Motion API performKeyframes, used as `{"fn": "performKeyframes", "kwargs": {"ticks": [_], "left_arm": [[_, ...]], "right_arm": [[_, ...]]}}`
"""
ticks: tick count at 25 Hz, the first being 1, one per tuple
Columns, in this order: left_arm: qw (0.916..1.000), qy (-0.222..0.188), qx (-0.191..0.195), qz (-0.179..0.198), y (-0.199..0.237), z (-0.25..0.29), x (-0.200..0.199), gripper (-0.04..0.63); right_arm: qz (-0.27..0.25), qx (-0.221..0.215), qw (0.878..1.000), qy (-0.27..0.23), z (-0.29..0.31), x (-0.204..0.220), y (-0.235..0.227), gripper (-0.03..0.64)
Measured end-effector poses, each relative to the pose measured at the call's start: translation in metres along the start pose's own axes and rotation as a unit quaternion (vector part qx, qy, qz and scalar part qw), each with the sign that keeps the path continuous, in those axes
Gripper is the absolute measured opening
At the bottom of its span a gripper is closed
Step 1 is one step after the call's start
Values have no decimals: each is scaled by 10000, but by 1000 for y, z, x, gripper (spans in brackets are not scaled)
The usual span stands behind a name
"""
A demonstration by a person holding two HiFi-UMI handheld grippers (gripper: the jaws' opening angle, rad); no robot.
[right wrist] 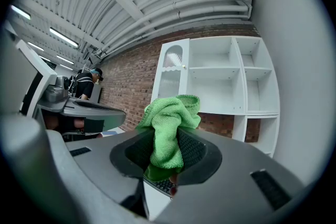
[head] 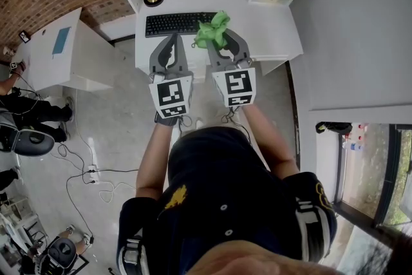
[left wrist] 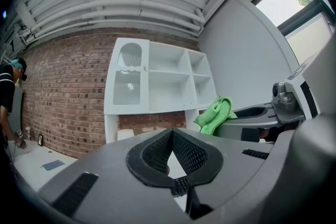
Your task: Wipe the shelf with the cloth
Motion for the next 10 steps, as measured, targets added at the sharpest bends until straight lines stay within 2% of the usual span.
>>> {"fn": "performKeyframes", "kwargs": {"ticks": [10], "left_arm": [[10000,63,-27,-50,4,0,5,9]], "right_arm": [[-12,-48,10000,15,5,0,3,94]]}}
Point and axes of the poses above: the fingertips, and each gripper's own axes: z forward along the fingers, y to its left, x out of its underside, the point moved 7 cm from there along -z, backward along the fingers, and after that the axes turned 5 degrees about x, right-handed, at the moved point
